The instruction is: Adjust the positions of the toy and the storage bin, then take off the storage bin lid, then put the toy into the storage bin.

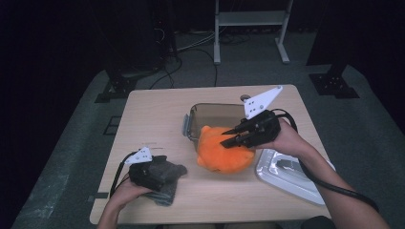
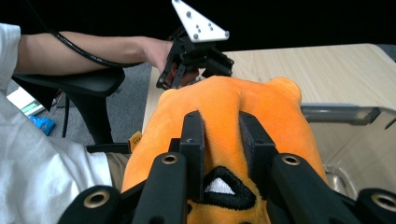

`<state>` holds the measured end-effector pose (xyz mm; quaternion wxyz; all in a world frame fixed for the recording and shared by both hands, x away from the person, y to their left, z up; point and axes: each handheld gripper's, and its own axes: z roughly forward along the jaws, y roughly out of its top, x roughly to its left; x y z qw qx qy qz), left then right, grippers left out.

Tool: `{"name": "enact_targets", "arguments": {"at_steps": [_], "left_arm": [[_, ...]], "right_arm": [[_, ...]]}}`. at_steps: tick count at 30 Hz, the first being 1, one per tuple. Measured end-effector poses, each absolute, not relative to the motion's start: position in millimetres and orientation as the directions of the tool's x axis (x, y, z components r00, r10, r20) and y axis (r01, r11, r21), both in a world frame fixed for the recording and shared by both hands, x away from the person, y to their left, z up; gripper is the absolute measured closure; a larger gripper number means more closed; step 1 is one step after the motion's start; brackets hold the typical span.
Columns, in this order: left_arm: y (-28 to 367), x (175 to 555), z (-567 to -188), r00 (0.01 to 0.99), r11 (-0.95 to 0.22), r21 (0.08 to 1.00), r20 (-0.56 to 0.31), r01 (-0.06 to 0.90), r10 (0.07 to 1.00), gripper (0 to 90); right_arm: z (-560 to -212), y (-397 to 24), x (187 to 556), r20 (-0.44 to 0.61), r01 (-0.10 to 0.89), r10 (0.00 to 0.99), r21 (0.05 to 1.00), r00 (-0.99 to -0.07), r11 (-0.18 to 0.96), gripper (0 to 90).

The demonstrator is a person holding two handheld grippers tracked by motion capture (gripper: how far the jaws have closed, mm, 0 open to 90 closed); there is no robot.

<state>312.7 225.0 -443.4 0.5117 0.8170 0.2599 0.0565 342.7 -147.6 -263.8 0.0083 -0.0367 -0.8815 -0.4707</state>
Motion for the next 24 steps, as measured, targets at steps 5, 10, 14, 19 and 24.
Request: {"name": "enact_targets", "arguments": {"at_steps": [5,10,14,19,24], "left_arm": [[224.7,313.9,-444.0,0.861,-0.348,0.864,-0.170,0.365,0.480,2.9],[224.1,313.8,-445.5,0.863,-0.354,0.861,-0.170,0.365,0.475,2.9],[225.4,314.1,-445.1,0.862,-0.350,0.863,-0.171,0.365,0.478,2.9],[226.0,313.3,-445.5,0.862,-0.353,0.862,-0.170,0.365,0.477,2.9],[225.8,313.8,-444.4,0.862,-0.343,0.867,-0.171,0.362,0.476,2.9]], "right_arm": [[-256.0,-143.4,349.4,0.041,0.066,0.058,0.825,-0.997,0.561,73.3],[-252.2,-137.8,356.9,0.041,0.064,0.052,0.820,-0.998,0.568,73.3],[-250.8,-135.7,363.6,0.046,0.068,0.054,0.820,-0.997,0.568,73.3],[-249.7,-136.3,373.1,0.045,0.076,0.068,0.820,-0.997,0.568,73.3],[-246.9,-139.6,384.2,0.046,0.087,0.087,0.827,-0.995,0.555,73.3]]}}
